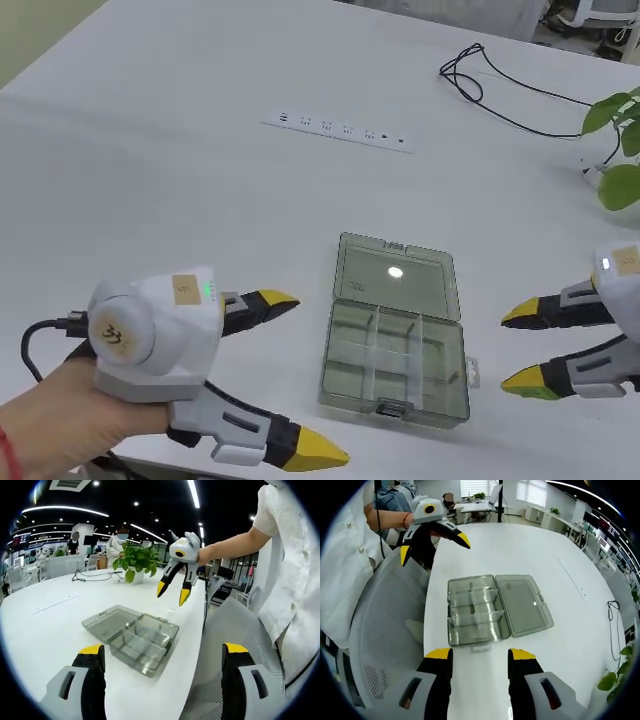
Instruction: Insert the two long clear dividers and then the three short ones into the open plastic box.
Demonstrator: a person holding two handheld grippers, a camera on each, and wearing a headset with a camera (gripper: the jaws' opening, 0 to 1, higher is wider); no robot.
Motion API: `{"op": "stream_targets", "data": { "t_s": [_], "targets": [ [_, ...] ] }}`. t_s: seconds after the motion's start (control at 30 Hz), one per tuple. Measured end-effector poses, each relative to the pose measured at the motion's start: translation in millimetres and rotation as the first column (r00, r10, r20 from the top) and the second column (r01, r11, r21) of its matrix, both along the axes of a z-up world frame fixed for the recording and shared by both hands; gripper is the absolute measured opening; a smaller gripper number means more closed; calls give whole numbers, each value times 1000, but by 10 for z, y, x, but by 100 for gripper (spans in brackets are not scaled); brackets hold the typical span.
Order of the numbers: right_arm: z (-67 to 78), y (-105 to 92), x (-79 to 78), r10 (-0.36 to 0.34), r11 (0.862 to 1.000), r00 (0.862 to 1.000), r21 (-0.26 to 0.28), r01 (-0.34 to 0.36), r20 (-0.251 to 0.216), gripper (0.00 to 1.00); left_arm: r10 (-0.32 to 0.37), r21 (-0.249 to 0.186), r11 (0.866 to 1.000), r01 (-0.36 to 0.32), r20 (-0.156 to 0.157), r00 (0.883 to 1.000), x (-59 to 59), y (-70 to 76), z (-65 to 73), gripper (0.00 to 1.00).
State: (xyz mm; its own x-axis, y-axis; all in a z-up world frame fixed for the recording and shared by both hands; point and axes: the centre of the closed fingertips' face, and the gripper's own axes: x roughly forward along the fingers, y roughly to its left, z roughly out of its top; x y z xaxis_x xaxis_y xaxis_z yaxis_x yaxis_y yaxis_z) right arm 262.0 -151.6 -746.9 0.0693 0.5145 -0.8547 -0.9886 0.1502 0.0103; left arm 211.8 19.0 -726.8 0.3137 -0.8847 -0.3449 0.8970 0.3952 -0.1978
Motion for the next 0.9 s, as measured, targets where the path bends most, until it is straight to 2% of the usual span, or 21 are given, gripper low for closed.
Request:
{"op": "stream_targets", "data": {
  "t_s": [0.5, 0.63, 0.9],
  "targets": [
    [-190, -731, 54, -40, 992, 999, -121, 38, -17, 47, 2, 8, 1000, -2, -5, 1000, 8, 16, -25, 100],
    [-300, -916, 65, -37, 986, 999, -166, 33, -27, 48, 4, 9, 1000, -4, -6, 1000, 12, 21, -27, 99],
    [-499, -1186, 43, 18, 967, 999, -252, -28, -44, 51, 6, 15, 1000, -6, -11, 1000, 10, 33, -48, 100]
  ]
}}
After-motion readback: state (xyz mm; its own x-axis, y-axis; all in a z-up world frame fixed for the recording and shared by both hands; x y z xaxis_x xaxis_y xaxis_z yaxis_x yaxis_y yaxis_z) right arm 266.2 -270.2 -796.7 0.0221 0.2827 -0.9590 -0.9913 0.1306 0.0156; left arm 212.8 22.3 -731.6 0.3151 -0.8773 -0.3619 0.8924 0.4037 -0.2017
